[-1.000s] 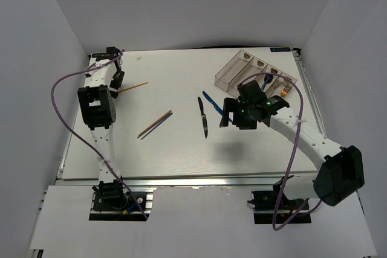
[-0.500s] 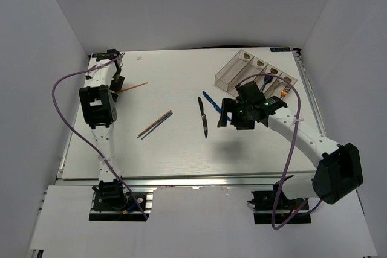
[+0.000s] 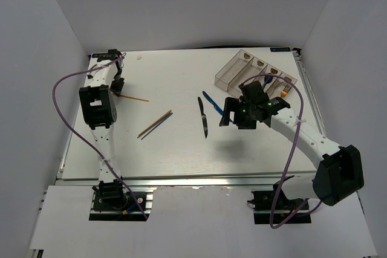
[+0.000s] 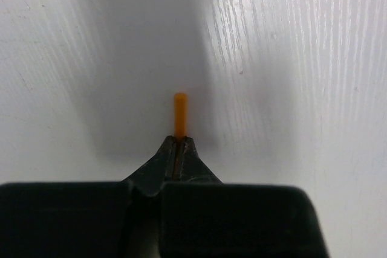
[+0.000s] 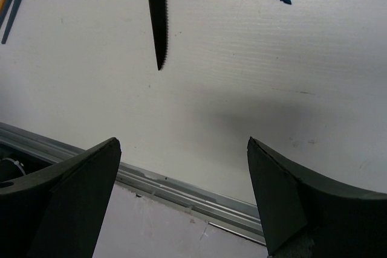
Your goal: Sort the eating utensils into containers
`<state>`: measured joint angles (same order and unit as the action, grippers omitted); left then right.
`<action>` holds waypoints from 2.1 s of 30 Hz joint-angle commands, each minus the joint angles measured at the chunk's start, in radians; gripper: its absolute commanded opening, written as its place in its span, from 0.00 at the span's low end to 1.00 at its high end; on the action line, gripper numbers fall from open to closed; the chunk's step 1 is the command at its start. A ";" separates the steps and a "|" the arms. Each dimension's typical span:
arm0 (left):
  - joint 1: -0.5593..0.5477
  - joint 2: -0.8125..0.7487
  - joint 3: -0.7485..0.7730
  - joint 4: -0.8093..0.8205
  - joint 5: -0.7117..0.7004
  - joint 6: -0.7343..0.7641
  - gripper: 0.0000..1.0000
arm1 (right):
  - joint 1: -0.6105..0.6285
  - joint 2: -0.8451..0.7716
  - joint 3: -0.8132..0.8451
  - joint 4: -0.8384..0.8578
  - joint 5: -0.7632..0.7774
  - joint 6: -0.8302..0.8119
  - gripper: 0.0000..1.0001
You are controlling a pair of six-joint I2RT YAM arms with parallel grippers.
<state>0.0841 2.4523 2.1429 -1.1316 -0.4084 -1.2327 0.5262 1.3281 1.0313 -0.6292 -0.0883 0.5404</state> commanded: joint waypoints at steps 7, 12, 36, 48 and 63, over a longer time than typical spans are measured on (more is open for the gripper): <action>-0.056 -0.172 -0.332 0.273 0.139 0.159 0.00 | -0.199 -0.092 -0.014 0.080 -0.285 -0.052 0.89; -0.070 -0.387 -0.592 0.703 0.304 0.225 0.00 | -0.246 -0.090 0.013 0.098 -0.369 -0.083 0.89; -0.460 -0.608 -0.641 1.280 1.005 0.199 0.00 | -0.177 0.221 0.436 0.167 -0.432 -0.039 0.87; -0.609 -0.653 -0.693 1.452 1.020 0.079 0.00 | -0.169 0.235 0.395 0.233 -0.470 -0.053 0.70; -0.607 -0.641 -0.178 0.269 0.165 0.490 0.98 | -0.370 0.414 0.478 0.097 0.031 0.200 0.00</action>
<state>-0.5404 1.8675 1.8843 -0.4374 0.1131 -0.8593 0.1986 1.6524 1.4406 -0.4480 -0.3107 0.6502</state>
